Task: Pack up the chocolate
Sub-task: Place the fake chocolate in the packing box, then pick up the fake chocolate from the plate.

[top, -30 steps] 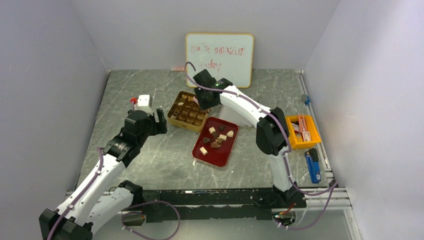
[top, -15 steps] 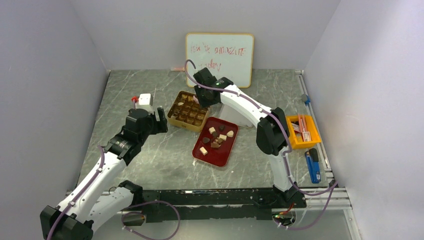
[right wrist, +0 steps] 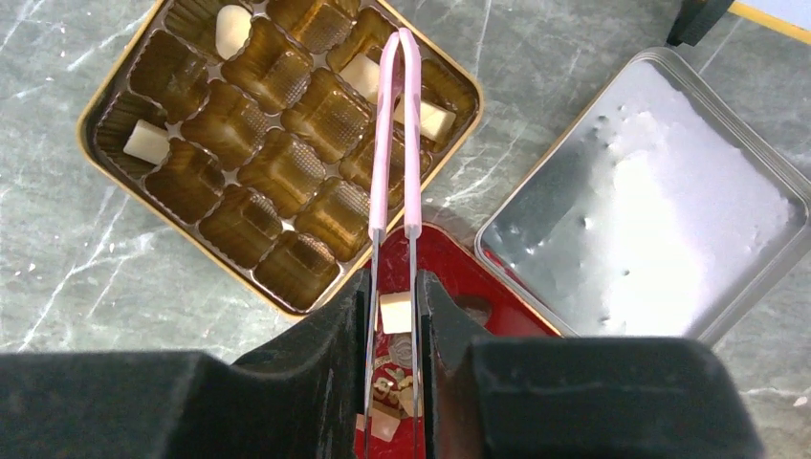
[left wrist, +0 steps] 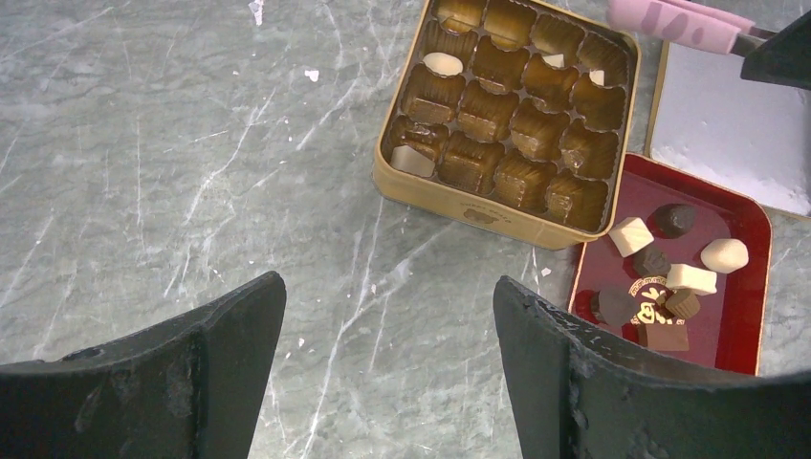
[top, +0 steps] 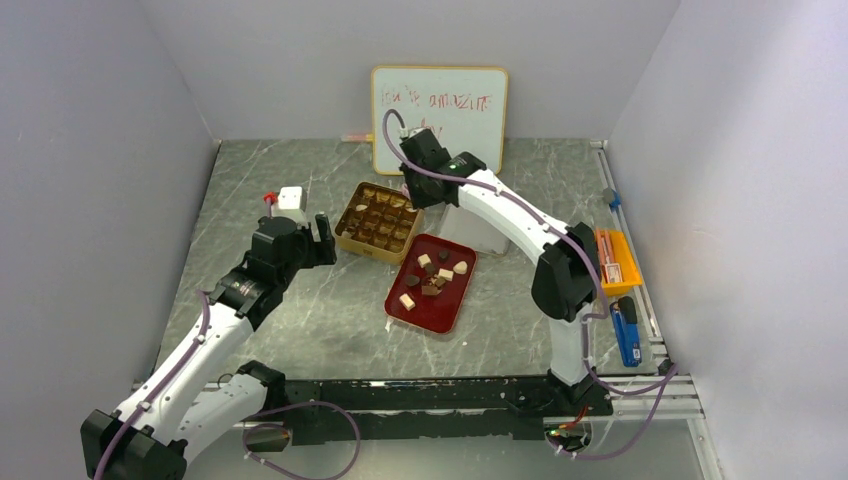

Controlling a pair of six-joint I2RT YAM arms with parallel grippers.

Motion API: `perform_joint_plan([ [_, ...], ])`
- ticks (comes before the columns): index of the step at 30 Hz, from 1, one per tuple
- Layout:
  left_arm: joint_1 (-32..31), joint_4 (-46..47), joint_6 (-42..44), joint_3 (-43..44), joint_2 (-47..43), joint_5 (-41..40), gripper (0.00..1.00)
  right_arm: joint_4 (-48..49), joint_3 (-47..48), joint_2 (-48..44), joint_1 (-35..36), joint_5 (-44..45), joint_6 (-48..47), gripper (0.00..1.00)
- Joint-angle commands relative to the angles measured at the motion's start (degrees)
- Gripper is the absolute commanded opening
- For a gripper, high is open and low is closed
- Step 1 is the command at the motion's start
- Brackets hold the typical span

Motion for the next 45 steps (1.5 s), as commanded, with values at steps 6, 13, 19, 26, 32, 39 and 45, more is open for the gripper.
perform_joint_plan([
  [6, -0.36, 1.03, -0.29, 2.31, -0.75, 0.56, 0.84, 2.01, -6.29, -11.33, 0.81, 0.18, 0.63, 0.19],
  [13, -0.78, 0.98, -0.77, 1.72, -0.91, 1.03, 0.84, 2.00, -21.40, -24.98, 11.51, 3.48, 0.85, 0.19],
  [19, -1.64, 1.56, -0.90, 1.70, 0.02, 1.25, 0.84, 0.29, -33.53, -35.12, 21.52, 5.30, 5.80, 0.20],
  [26, -3.61, 2.35, -1.34, 1.86, 1.41, 0.23, 0.83, -2.01, -40.66, -40.33, 27.53, 9.66, 9.96, 0.20],
  [32, -5.21, 2.50, -1.34, 2.10, 2.39, -1.07, 0.83, -1.23, -43.99, -41.02, 29.41, 10.53, 10.83, 0.21],
  [39, -5.94, 2.26, -1.09, 2.27, 2.93, -1.87, 0.83, 2.33, -46.99, -40.43, 29.84, 10.77, 11.33, 0.23],
  [45, -6.29, 2.24, -0.77, 2.58, 3.46, -1.92, 0.83, 5.68, -48.18, -39.50, 29.84, 9.49, 11.81, 0.31],
])
